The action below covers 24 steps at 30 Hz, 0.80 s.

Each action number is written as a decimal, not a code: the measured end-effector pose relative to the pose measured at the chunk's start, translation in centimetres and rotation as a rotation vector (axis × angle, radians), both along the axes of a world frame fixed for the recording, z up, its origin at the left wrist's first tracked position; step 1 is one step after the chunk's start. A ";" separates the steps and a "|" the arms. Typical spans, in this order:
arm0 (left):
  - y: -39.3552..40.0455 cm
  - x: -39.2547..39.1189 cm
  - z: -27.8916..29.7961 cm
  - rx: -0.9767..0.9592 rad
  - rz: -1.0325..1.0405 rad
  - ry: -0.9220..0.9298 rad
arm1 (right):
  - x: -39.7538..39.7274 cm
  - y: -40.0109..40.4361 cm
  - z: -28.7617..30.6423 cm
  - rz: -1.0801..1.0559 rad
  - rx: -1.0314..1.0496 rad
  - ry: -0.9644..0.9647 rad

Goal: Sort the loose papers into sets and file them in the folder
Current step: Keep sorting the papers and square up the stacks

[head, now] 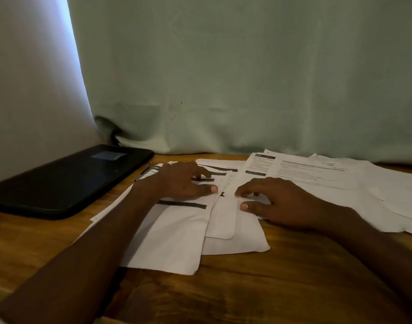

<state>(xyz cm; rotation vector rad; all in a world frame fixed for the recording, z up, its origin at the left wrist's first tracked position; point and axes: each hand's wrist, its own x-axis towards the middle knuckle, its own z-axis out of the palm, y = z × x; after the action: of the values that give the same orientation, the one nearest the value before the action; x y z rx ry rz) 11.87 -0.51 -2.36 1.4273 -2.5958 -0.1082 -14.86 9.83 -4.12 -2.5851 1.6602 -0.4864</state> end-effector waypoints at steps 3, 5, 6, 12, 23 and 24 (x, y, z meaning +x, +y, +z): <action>0.2 0.3 0.4 -0.016 0.030 -0.057 | -0.4 0.2 0.3 -0.035 -0.033 -0.007; 0.2 0.1 0.2 0.013 0.020 -0.063 | -0.4 0.3 0.0 -0.048 -0.038 0.012; 0.1 -0.1 0.1 0.040 0.012 -0.027 | -0.3 0.3 -0.2 -0.050 -0.037 0.018; 0.5 -1.2 0.0 0.175 -0.071 0.081 | -0.4 -0.2 -0.4 -0.039 -0.010 -0.033; -0.5 -1.8 -1.1 0.129 -0.112 0.023 | 1.1 0.4 0.2 -0.104 0.011 0.095; -0.5 -1.8 -1.2 0.133 -0.118 0.011 | 1.3 0.4 0.2 -0.115 0.017 0.087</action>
<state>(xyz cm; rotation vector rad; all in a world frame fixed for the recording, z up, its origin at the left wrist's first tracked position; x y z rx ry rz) 10.07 -1.02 -3.56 1.3084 -2.7077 -0.3085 -13.56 10.27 -3.93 -2.5437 1.8404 -0.3669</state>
